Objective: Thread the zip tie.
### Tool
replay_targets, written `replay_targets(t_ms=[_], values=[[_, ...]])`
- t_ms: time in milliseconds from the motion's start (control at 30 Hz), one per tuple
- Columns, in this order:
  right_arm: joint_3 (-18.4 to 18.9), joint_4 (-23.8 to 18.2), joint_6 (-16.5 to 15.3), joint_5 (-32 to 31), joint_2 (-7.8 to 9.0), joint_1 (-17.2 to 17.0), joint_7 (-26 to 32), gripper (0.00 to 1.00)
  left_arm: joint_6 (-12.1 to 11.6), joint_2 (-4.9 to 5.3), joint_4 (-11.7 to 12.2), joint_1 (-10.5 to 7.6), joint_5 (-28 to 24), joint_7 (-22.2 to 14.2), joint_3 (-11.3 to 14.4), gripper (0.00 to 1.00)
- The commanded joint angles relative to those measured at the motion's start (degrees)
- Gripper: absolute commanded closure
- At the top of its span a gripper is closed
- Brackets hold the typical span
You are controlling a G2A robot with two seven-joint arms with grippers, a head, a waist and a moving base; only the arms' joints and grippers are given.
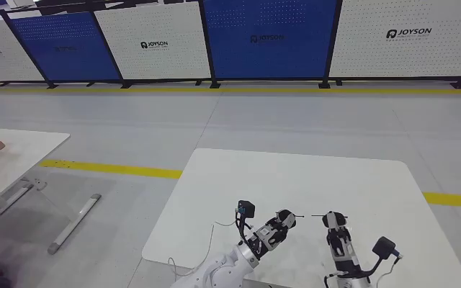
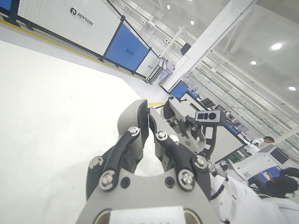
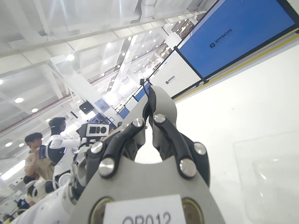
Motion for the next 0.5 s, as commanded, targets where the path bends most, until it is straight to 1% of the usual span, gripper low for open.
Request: replay_targets(t_ms=[0,100,467], values=[[-1.14,1.74,0.0,-0.71,-0.34,1.04,-0.59,1.0,0.0,0.0,0.0,0.0,0.0,0.0,0.0,1.0],[-2.2,3.28,0.0,0.15,-0.73,2.4,-0.07,1.0,0.0,0.0,0.0,0.0,0.0,0.0,0.0,1.0],[-2.0,3.05,0.33,0.33,-0.81,2.41,0.28,1.0,0.0,0.0,0.0,0.0,0.0,0.0,0.0,1.0]])
